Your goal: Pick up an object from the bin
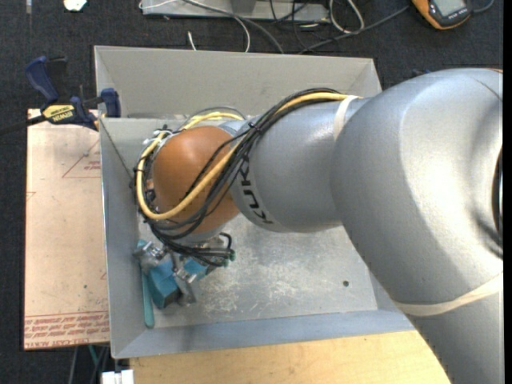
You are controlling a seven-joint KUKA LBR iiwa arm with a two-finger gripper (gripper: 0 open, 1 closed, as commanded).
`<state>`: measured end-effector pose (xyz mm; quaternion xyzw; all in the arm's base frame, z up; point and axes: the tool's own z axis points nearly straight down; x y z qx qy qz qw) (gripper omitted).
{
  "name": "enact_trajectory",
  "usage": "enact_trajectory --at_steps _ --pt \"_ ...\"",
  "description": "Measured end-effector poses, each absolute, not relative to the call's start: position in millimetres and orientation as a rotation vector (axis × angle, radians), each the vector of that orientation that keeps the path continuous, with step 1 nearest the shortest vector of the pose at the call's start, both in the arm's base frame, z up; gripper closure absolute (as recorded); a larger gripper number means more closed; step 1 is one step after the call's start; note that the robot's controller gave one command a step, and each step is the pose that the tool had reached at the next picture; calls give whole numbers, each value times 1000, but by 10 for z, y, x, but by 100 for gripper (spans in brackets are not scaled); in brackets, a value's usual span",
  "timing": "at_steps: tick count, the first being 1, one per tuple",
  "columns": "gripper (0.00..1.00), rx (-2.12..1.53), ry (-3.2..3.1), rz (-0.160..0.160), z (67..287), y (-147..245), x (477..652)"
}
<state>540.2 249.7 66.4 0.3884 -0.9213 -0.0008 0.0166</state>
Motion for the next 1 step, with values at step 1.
enact_trajectory --at_steps 1 --pt "100 1208 -2864 -3 664 2497 5402"
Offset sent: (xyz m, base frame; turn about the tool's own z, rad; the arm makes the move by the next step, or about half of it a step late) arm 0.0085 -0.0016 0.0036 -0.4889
